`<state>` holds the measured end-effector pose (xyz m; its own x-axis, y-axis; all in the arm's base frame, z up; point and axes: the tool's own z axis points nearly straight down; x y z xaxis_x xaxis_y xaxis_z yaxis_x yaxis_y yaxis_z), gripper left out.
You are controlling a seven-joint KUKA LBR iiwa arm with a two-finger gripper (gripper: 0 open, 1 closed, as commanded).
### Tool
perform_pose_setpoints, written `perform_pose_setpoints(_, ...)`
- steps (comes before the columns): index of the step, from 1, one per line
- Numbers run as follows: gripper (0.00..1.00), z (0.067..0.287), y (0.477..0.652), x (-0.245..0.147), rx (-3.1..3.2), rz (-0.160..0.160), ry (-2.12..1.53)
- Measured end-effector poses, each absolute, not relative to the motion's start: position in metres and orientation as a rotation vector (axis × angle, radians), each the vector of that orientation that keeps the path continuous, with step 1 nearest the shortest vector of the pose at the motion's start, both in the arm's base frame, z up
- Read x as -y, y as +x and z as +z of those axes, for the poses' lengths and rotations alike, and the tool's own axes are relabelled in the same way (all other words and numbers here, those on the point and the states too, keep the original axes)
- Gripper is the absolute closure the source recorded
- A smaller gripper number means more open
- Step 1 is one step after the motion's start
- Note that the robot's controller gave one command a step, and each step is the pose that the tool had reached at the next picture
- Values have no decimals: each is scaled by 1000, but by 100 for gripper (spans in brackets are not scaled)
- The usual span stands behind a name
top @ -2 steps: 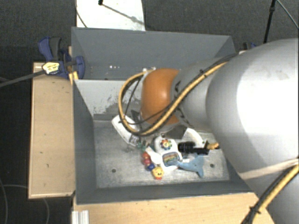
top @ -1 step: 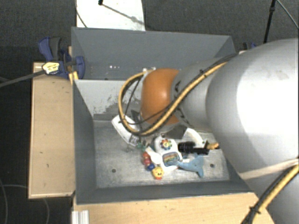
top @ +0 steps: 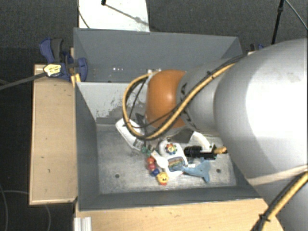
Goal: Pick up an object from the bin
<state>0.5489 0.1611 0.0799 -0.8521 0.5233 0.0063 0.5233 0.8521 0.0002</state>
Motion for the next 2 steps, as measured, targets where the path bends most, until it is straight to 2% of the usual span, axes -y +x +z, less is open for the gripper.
perform_pose_setpoints(2,100,113,549,-159,3023,-1,-854)
